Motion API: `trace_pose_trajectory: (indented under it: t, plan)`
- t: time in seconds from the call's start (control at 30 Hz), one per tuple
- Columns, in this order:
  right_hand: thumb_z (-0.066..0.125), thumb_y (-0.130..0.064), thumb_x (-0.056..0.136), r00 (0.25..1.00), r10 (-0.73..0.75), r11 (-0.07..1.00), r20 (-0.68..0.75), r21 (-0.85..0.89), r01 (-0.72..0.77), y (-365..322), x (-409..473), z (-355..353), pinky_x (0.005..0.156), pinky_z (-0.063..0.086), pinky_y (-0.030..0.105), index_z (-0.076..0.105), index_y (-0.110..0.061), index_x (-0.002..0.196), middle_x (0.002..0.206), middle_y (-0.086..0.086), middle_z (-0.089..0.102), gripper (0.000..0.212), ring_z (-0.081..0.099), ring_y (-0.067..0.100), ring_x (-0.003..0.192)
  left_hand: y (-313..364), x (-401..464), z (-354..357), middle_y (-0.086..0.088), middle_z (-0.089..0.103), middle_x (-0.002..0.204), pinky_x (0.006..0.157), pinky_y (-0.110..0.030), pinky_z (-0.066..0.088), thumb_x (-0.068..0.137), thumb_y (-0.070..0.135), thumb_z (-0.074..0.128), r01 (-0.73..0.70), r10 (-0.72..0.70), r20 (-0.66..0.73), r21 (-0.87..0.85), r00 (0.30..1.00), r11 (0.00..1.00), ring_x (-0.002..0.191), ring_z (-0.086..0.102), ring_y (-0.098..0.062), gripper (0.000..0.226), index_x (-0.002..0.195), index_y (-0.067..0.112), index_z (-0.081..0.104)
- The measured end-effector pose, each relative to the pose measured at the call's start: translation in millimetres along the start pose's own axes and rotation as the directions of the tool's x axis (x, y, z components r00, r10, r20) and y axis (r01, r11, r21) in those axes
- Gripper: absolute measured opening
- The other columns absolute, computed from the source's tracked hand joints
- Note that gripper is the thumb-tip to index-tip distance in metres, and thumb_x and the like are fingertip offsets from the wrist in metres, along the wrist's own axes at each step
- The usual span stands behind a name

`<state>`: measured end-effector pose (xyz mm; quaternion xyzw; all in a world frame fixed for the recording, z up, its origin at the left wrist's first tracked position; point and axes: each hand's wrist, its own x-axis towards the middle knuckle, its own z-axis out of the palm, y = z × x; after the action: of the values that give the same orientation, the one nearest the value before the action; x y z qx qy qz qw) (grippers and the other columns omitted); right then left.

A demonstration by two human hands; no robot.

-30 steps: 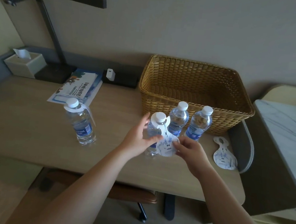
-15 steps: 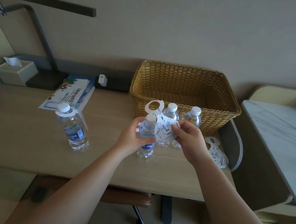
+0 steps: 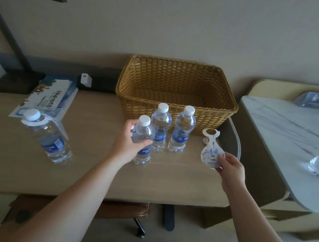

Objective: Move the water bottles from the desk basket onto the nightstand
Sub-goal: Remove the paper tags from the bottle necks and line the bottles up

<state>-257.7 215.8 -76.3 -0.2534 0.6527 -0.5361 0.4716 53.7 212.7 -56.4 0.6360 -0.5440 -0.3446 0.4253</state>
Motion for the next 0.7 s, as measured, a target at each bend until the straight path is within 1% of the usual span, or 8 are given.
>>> trace_pose_trajectory:
  t: [0.07,0.2,0.33,0.4,0.47,0.53,0.6,0.7]
  plan:
    - [0.062,-0.016,0.092,0.995,0.022,0.995,-0.099,-0.090,-0.031,7.5,18.0,-4.4,0.082,0.056,0.037,0.063,-0.011,0.116,0.107,0.006,0.068,0.025,0.067,0.020,0.096,-0.9,1.1,-0.8,0.014,0.055,0.121,0.087,-0.028,0.043,0.071,0.031,0.084,0.018,-0.018,-0.001,0.000,1.000,1.000,0.107,0.053,-0.006,0.065,0.116,0.042,0.040]
    - [0.062,-0.019,0.092,0.985,-0.028,0.969,-0.168,-0.246,-0.014,19.1,45.0,-1.8,0.071,0.054,0.031,0.065,-0.012,0.114,0.107,0.007,0.069,0.024,0.065,0.019,0.092,0.1,-0.7,-1.5,0.029,0.052,0.108,0.070,-0.013,0.034,0.070,0.032,0.084,0.042,-0.041,-0.020,0.018,0.999,0.999,0.092,0.049,0.019,0.063,0.112,0.047,0.040]
    - [0.060,-0.020,0.093,0.979,-0.090,0.918,-0.182,-0.396,0.011,29.4,59.4,1.7,0.078,0.052,0.033,0.063,-0.012,0.118,0.110,0.010,0.068,0.026,0.064,0.024,0.098,-2.1,1.2,-0.3,0.026,0.054,0.110,0.072,-0.016,0.037,0.071,0.028,0.084,0.044,-0.044,-0.030,0.020,0.999,0.999,0.097,0.052,0.007,0.064,0.114,0.045,0.040]
    - [0.059,-0.018,0.093,0.977,-0.117,0.897,-0.178,-0.440,0.028,33.6,62.3,0.0,0.079,0.048,0.031,0.061,-0.012,0.122,0.115,0.011,0.067,0.029,0.063,0.025,0.103,-3.3,2.3,0.0,0.027,0.054,0.111,0.071,-0.017,0.037,0.070,0.031,0.084,0.050,-0.049,-0.038,0.040,0.998,0.998,0.097,0.052,0.007,0.064,0.114,0.048,0.041]
    - [0.057,-0.017,0.094,0.978,-0.141,0.882,-0.151,-0.468,0.055,36.3,61.5,-4.1,0.082,0.045,0.030,0.055,-0.012,0.129,0.121,0.010,0.064,0.035,0.060,0.026,0.109,-4.3,2.9,0.5,0.029,0.054,0.112,0.070,-0.017,0.036,0.069,0.033,0.084,0.054,-0.052,-0.036,0.047,0.998,0.997,0.095,0.051,0.010,0.065,0.113,0.051,0.040]
    - [0.055,-0.016,0.095,0.977,-0.193,0.844,-0.088,-0.523,0.119,38.6,57.1,-6.5,0.091,0.045,0.033,0.050,-0.011,0.134,0.128,0.010,0.059,0.040,0.056,0.027,0.116,-5.6,2.9,-0.6,0.029,0.054,0.114,0.071,-0.018,0.037,0.069,0.034,0.084,0.055,-0.054,-0.034,0.037,0.998,0.998,0.094,0.051,0.011,0.065,0.111,0.055,0.039]
    - [0.054,-0.014,0.094,0.953,-0.303,0.733,-0.003,-0.639,0.231,42.7,51.1,-9.3,0.100,0.042,0.037,0.049,-0.010,0.135,0.137,0.009,0.051,0.041,0.049,0.027,0.124,-6.3,3.1,-0.7,0.027,0.054,0.115,0.072,-0.019,0.038,0.069,0.034,0.084,0.056,-0.054,-0.035,0.031,0.998,0.998,0.095,0.052,0.008,0.064,0.107,0.060,0.039]
    - [0.055,-0.011,0.093,0.900,-0.398,0.537,0.175,-0.751,0.383,52.3,40.8,-9.5,0.102,0.039,0.037,0.055,-0.009,0.131,0.142,0.006,0.044,0.038,0.040,0.026,0.131,-7.1,2.9,-0.9,0.022,0.056,0.117,0.075,-0.022,0.038,0.069,0.035,0.084,0.048,-0.048,-0.031,0.015,0.998,0.999,0.098,0.052,0.005,0.063,0.102,0.066,0.040]
